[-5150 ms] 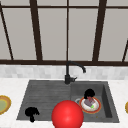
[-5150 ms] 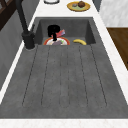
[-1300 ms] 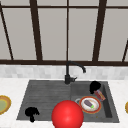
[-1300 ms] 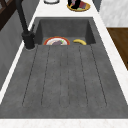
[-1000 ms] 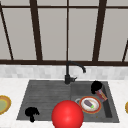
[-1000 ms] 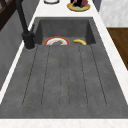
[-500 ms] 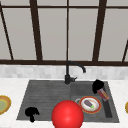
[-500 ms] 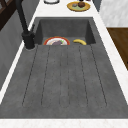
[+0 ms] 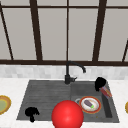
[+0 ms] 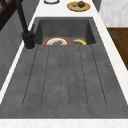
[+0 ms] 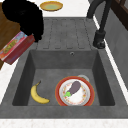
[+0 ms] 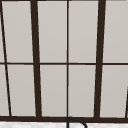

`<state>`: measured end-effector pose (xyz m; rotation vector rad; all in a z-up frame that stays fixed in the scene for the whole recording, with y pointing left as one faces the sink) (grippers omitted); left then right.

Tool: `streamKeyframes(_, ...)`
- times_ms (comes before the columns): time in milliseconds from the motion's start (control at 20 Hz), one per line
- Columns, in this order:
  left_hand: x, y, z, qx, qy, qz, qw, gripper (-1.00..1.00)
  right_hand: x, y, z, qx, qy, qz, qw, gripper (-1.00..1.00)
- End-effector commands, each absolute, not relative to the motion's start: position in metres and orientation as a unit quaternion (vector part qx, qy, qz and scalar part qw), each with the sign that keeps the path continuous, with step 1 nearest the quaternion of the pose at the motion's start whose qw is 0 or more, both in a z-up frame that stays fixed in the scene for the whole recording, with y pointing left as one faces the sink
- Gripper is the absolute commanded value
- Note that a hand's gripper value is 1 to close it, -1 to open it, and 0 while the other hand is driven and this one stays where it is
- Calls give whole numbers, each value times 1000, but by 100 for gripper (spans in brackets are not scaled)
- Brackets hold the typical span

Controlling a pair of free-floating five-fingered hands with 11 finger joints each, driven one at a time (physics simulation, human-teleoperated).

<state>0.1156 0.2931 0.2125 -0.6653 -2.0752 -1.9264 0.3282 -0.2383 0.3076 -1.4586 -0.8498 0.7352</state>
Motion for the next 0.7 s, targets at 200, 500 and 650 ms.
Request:
streamKeyframes(200,116,293,213,-227,-709,-658,116,0,344,-287,306,-625,-360,348,598,100)
streamKeyframes(500,116,293,213,-227,-709,-658,116,0,357,-316,281,-621,-352,373,593,100)
streamKeyframes(650,116,293,213,-227,-709,-658,116,0,364,-324,269,-617,-356,386,586,100)
